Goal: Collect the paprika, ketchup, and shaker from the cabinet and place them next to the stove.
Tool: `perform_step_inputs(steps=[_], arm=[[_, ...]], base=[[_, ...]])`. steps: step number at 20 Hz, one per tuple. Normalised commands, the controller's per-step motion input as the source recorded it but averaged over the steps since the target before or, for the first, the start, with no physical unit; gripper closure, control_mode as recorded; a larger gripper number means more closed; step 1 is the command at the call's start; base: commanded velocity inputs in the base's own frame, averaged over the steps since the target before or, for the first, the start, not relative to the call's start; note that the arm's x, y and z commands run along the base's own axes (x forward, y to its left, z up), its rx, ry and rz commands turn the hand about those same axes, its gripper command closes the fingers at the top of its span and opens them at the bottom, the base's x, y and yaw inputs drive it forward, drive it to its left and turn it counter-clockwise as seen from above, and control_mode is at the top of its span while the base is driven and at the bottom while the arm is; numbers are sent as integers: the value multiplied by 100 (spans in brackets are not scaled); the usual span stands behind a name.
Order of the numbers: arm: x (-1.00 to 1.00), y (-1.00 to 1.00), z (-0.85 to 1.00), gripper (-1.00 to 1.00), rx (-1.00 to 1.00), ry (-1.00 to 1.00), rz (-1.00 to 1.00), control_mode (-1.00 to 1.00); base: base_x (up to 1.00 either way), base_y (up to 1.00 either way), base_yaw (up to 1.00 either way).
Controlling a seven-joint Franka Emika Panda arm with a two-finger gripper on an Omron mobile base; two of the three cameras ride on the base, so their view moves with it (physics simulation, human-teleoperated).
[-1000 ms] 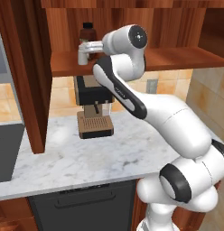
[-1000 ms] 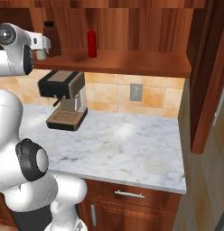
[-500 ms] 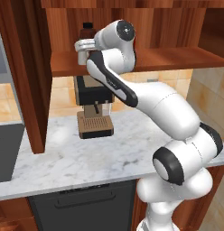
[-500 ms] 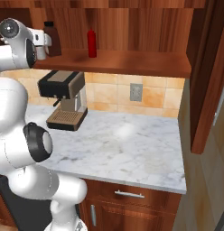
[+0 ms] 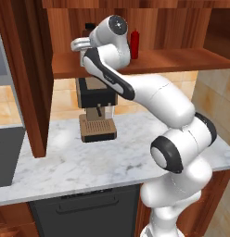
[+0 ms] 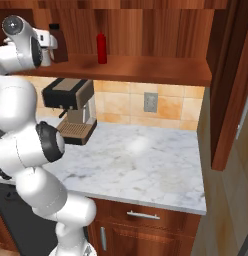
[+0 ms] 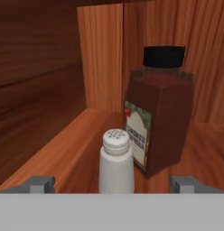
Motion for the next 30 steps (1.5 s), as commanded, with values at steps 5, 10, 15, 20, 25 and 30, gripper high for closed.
perform_step_inputs(steps=[5, 10, 15, 20, 25, 30], arm=[[20, 0, -4, -100, 0, 2, 0, -100], [17, 0, -10, -100, 0, 2, 0, -100], [14, 2, -16, -100, 0, 4, 0, -100], [12, 2, -13, -100, 0, 3, 0, -100], [14, 3, -8, -100, 0, 2, 0, -100], [13, 9, -10, -100, 0, 2, 0, -100]], base=[[0, 0, 0], [0, 0, 0], [0, 0, 0], [0, 0, 0], [0, 0, 0], [0, 0, 0]])
